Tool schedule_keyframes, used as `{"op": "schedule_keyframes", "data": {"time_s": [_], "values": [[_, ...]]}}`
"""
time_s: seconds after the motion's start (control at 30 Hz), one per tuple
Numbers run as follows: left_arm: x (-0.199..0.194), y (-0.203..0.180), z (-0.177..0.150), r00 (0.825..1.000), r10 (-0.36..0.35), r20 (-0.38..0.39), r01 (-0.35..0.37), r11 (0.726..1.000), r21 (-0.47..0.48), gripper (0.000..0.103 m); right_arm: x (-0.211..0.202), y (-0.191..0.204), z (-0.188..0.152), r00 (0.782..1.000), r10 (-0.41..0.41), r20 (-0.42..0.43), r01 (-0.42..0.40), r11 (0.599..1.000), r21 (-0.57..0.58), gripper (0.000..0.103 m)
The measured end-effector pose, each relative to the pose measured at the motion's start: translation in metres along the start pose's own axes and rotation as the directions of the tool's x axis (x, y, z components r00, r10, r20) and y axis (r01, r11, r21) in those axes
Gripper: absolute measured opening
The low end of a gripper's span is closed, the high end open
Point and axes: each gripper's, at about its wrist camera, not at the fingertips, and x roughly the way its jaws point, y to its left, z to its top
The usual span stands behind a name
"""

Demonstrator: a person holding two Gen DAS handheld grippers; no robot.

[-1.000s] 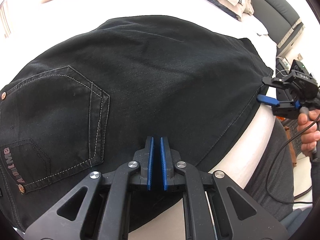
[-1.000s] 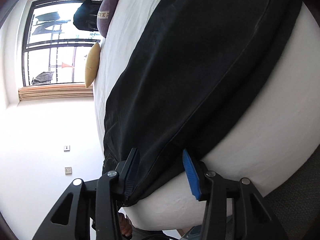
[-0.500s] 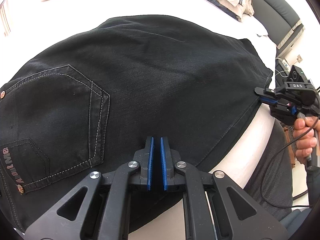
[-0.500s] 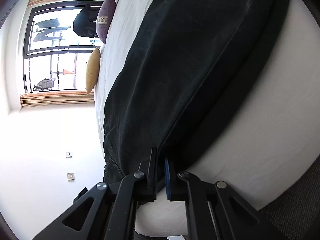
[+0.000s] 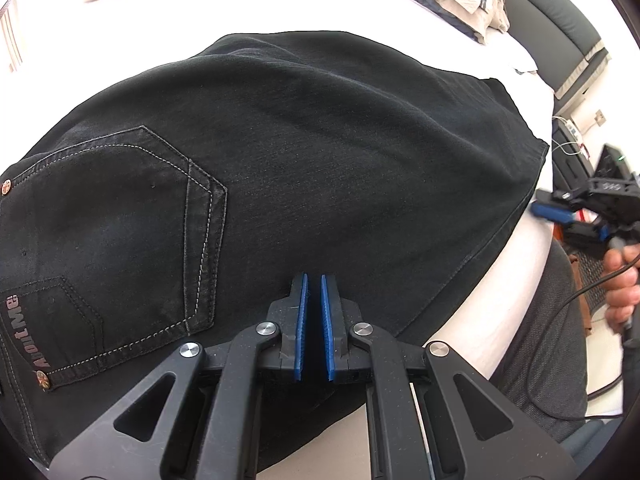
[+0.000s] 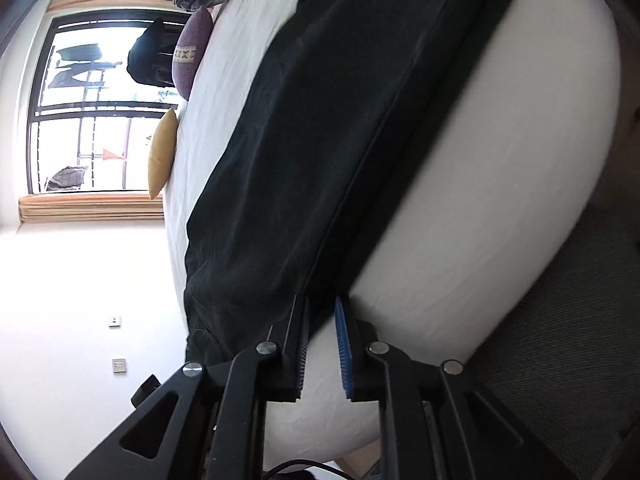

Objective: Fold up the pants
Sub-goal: 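Lower the folded jeans onto the bed and open both grippers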

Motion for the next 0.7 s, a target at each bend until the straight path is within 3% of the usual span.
{"op": "schedule_keyframes", "data": {"time_s": [0.1,0.2,0.3,0.33,0.5,0.6,0.7], "values": [[0.002,-0.003,-0.001,1.000,0.009,0.004,-0.009,1.000,-0.004,0.007,-0.019,0.021,0.019,0.995,0.069,0.077,-0.064,0.996,-0.061,0.017],[0.002,-0.007,-0.003,1.000,0.023,0.003,-0.023,1.000,0.008,0.007,0.002,0.034,0.039,0.993,0.104,0.047,-0.099,0.991,-0.090,0.017],[0.002,-0.010,-0.004,1.000,0.028,0.000,-0.028,1.000,0.008,0.007,0.036,0.021,0.048,0.999,-0.027,-0.030,0.026,0.999,-0.039,0.019],[0.001,-0.012,-0.004,1.000,0.031,-0.001,-0.031,0.999,0.009,0.007,0.042,0.013,0.046,0.995,-0.093,-0.032,0.092,0.995,-0.051,0.003],[-0.015,-0.023,0.007,0.998,0.068,0.008,-0.069,0.997,0.032,0.007,0.027,-0.012,0.034,0.998,-0.070,-0.001,0.070,0.997,-0.031,0.000],[-0.028,-0.031,0.041,0.996,0.060,0.069,-0.065,0.995,0.072,0.007,0.029,-0.007,0.035,0.995,-0.100,0.002,0.100,0.994,-0.047,0.000],[-0.015,-0.029,0.087,0.996,0.036,0.084,-0.043,0.996,0.080,0.007,0.031,0.000,0.033,0.991,-0.137,0.013,0.137,0.987,-0.080,0.000]]}}
